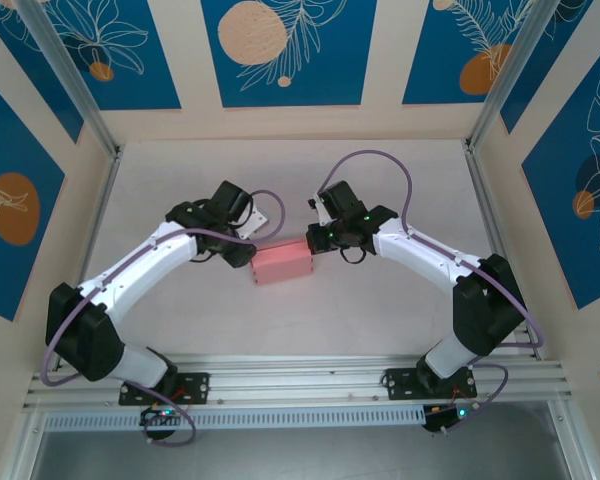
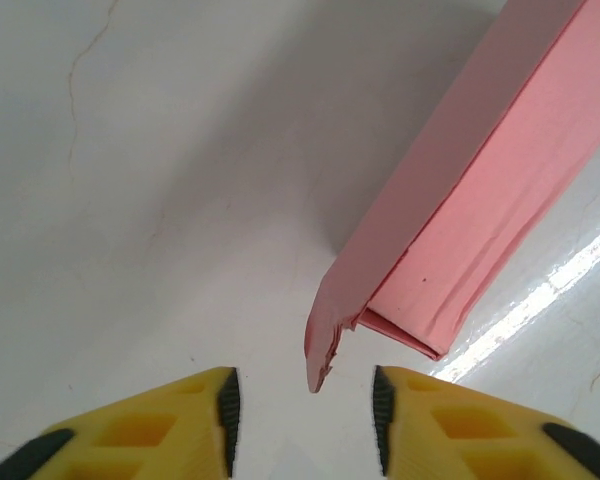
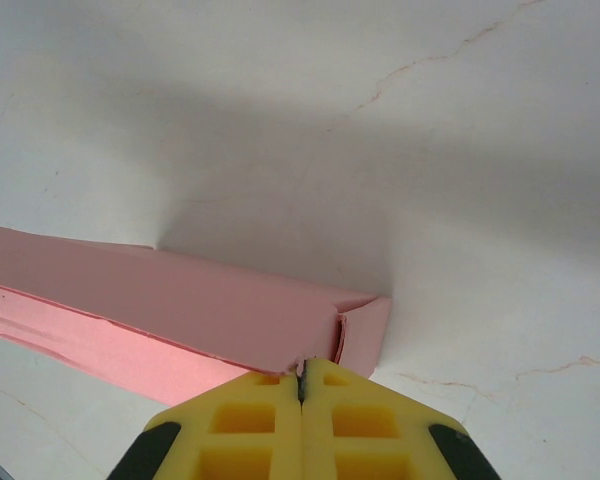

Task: Fold the paper box

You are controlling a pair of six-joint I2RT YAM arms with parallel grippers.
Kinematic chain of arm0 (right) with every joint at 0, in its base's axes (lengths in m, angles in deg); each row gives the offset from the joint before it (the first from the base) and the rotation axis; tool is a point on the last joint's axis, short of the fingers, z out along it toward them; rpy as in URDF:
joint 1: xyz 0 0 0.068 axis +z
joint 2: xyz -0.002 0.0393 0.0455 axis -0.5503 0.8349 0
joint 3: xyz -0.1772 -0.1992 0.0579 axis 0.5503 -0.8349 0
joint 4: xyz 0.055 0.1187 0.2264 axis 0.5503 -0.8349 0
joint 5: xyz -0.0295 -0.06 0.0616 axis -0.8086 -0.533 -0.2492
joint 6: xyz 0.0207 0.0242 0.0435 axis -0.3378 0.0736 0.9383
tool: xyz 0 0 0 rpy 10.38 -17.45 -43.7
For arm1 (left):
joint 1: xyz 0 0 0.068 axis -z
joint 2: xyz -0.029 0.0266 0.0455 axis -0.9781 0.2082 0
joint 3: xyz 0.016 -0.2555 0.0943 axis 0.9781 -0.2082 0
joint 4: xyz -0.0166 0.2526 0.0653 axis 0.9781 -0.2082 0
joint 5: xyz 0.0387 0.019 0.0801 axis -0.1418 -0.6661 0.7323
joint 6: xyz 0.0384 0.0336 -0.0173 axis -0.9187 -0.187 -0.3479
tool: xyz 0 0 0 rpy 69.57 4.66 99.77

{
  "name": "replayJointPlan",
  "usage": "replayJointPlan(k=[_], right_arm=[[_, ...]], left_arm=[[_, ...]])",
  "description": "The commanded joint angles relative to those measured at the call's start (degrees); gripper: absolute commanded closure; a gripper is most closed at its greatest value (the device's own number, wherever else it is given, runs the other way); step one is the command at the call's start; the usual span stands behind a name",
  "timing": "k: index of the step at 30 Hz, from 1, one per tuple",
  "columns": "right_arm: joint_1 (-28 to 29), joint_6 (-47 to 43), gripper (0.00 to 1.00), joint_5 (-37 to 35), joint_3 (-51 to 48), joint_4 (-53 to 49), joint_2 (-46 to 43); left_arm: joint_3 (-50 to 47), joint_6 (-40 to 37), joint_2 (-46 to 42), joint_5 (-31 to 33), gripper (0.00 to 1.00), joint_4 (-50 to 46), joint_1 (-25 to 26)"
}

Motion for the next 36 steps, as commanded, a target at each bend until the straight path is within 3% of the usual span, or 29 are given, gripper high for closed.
replayJointPlan(k=[1, 4, 8, 14, 20, 25, 36], right_arm=[[0.8, -0.3, 1.0, 0.0, -1.1, -2.5, 0.9], [0.8, -0.3, 1.0, -0.1, -1.0, -2.4, 1.0], [0.8, -0.4, 1.0, 0.1, -0.7, -2.3, 1.2], [0.8, -0.5, 1.0, 0.4, -0.4, -2.4, 1.8], [0.9, -0.5, 1.0, 0.6, -0.3, -2.1, 2.2], [0.9, -0.8, 1.0, 1.0, -0.2, -2.0, 3.1], [1.9, -1.0, 1.0, 0.2, -0.2, -2.4, 3.3]], left_arm=[[-0.6, 1.4, 1.9, 1.0, 0.65, -2.0, -0.8], [-0.9, 1.8, 2.4, -1.7, 0.66, -1.8, -0.8], [-1.0, 2.7, 2.1, -3.2, 0.79, -2.3, -0.8], [-0.1, 4.0, 1.4, -5.9, 0.84, -2.9, -0.9], [1.8, 4.8, 2.7, -9.4, 1.0, -5.0, -2.6], [4.4, 5.0, 4.4, -17.0, 0.93, -7.2, -5.2], [2.8, 10.2, 5.5, -35.4, 0.96, -5.0, -12.6]])
